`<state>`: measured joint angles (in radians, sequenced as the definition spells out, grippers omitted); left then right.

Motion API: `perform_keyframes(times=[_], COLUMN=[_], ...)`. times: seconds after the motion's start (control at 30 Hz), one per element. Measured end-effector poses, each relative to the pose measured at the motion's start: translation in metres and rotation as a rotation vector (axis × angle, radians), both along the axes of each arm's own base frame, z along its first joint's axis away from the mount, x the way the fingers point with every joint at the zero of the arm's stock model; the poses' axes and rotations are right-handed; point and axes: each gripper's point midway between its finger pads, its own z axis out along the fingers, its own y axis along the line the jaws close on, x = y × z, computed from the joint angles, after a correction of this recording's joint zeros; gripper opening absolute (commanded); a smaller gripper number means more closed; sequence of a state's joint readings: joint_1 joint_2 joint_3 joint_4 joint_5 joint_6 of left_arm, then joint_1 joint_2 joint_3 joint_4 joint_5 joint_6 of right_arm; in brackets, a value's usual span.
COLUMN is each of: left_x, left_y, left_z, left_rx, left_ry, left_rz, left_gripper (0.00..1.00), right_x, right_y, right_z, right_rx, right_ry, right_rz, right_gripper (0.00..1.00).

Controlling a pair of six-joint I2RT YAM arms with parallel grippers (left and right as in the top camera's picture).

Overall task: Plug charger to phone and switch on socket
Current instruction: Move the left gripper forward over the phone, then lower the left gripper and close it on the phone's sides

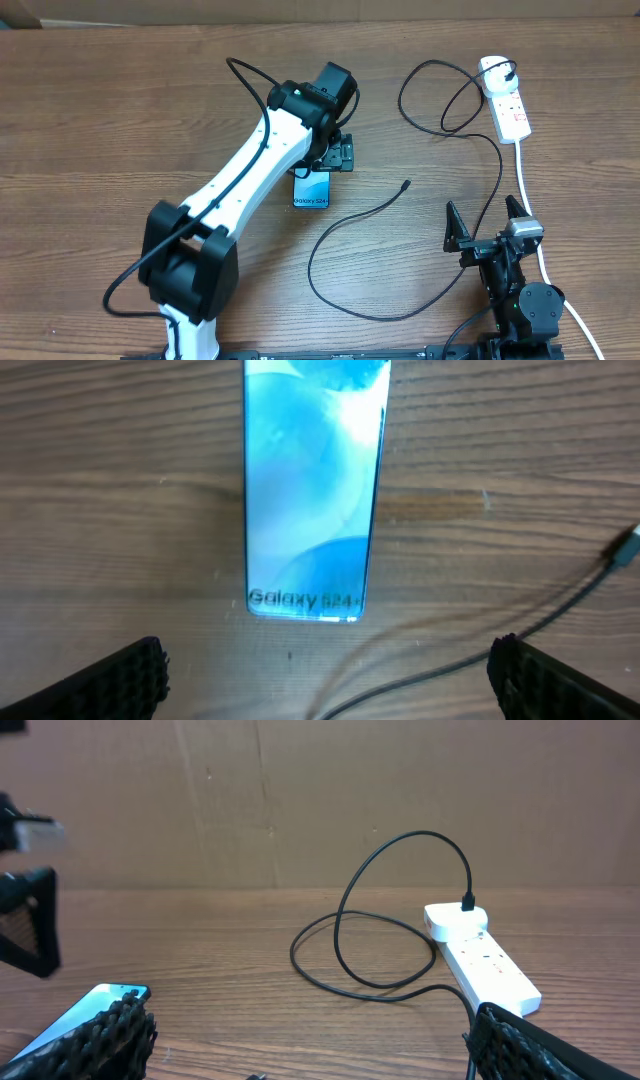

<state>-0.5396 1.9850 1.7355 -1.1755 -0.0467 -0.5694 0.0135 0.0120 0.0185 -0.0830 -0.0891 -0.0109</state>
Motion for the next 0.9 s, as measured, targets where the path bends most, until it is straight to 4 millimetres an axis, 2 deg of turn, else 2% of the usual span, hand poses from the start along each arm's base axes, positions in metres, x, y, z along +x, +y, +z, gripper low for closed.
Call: perform_keyframes(times=[0.07, 0.17, 0.27, 0.33, 0.47, 0.6, 0.73, 0.9], left_x=[0.007, 0.015, 0.022, 0.023, 0.013, 0.003, 0.004, 0.013], left_y=[0.004, 0.02, 0.038, 0.043, 0.033, 0.011, -0.009, -0.003], left_z=[-0.011, -0.024, -0.033, -0.037, -0.046, -0.056, -0.06, -0.064], left_rx=[-0.02, -0.049, -0.072, -0.081, -0.045, 0.037, 0.061, 0.056], left_ry=[0.025, 0.073, 0.111, 0.126, 0.155, 0.133, 0.079, 0.067], left_rz=[-0.004, 0.027, 0.069, 0.083, 0.047, 0.011, -0.002, 0.032], left_gripper=[1.0, 0.99, 1.0, 1.0, 1.0, 1.0, 1.0, 0.99], right_x=[0.0, 0.0, 0.0, 0.0, 0.0, 0.0, 0.0, 0.0], right_y=[0.0, 0.0, 0.0, 0.0, 0.0, 0.0, 0.0, 0.0], right_z=[0.0, 0.0, 0.0, 0.0, 0.0, 0.0, 0.0, 0.0], right_rx=[0.0, 0.0, 0.0, 0.0, 0.0, 0.0, 0.0, 0.0], right_ry=[0.0, 0.0, 0.0, 0.0, 0.001, 0.0, 0.0, 0.0], right_rz=[0.0, 0.0, 0.0, 0.0, 0.0, 0.0, 0.0, 0.0], right_gripper=[1.0, 1.0, 1.0, 1.0, 1.0, 1.0, 1.0, 1.0])
